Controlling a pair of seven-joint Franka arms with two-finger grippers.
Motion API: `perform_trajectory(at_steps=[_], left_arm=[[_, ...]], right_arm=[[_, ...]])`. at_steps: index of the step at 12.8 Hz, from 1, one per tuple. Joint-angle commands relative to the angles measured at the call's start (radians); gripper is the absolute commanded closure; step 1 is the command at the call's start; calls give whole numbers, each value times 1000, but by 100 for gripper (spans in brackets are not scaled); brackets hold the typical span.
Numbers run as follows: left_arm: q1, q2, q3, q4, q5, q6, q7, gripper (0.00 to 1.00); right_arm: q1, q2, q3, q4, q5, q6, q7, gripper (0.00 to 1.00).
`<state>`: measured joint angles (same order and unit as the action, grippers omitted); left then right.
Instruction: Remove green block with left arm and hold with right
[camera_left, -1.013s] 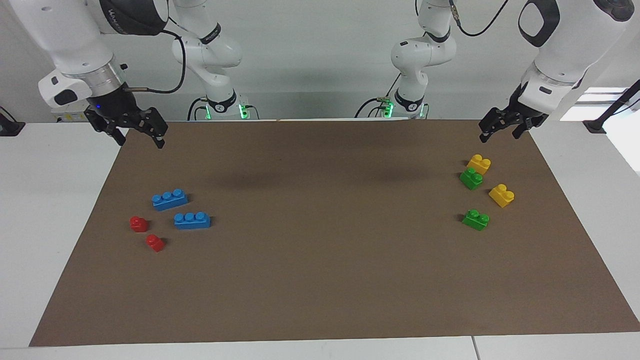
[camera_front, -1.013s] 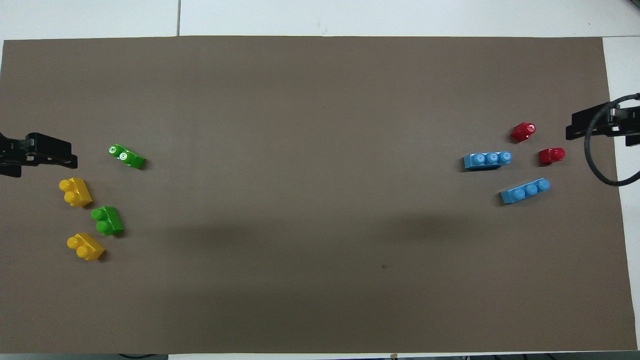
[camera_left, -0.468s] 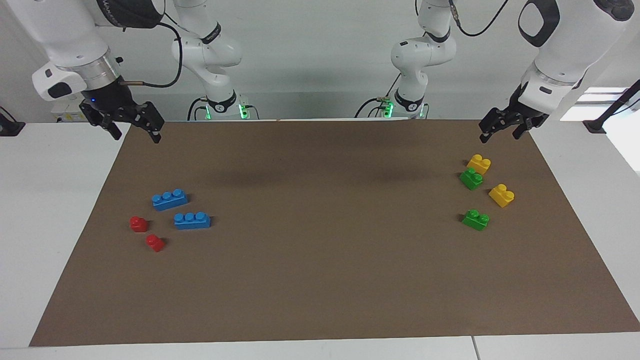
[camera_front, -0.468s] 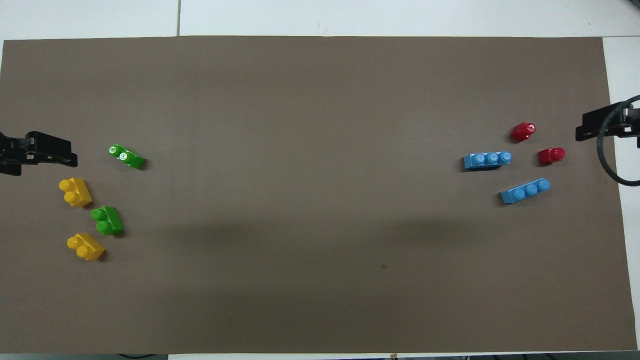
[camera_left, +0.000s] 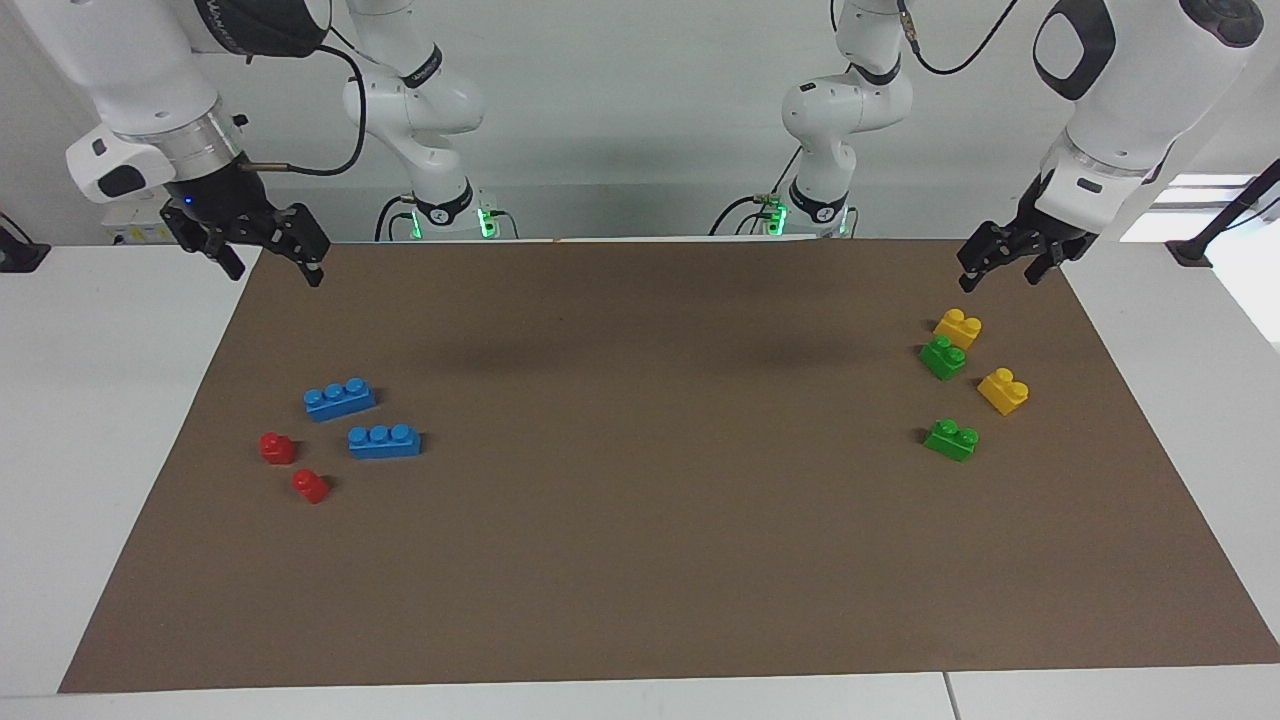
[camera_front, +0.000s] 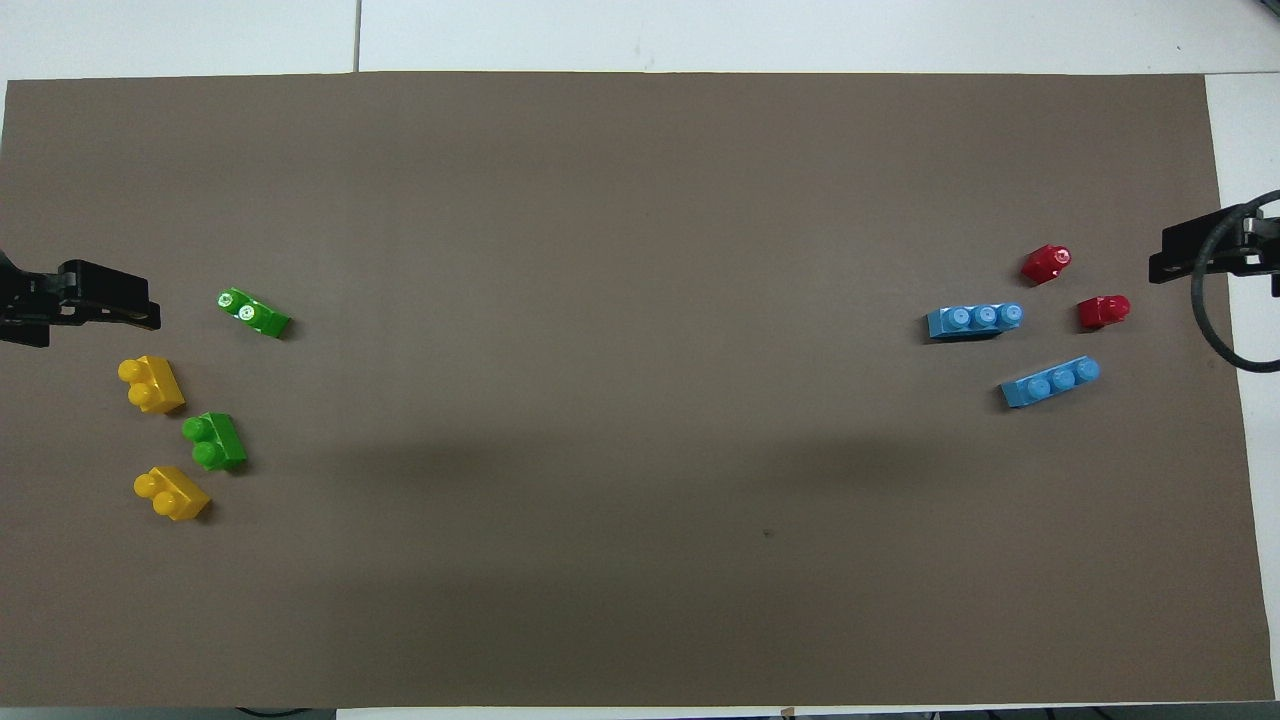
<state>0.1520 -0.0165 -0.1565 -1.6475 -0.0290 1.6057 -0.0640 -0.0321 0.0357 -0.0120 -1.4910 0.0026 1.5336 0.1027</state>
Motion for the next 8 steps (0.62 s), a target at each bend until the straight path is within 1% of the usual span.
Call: perform_trajectory(at_steps=[1, 8], left_arm=[[1, -19, 2, -29, -17, 11, -7, 0], [0, -19, 2, -26, -17, 11, -7, 0]], right_arm=[[6, 4, 1, 11, -26, -26, -15, 0], [-2, -3, 3, -6, -24, -17, -14, 0]])
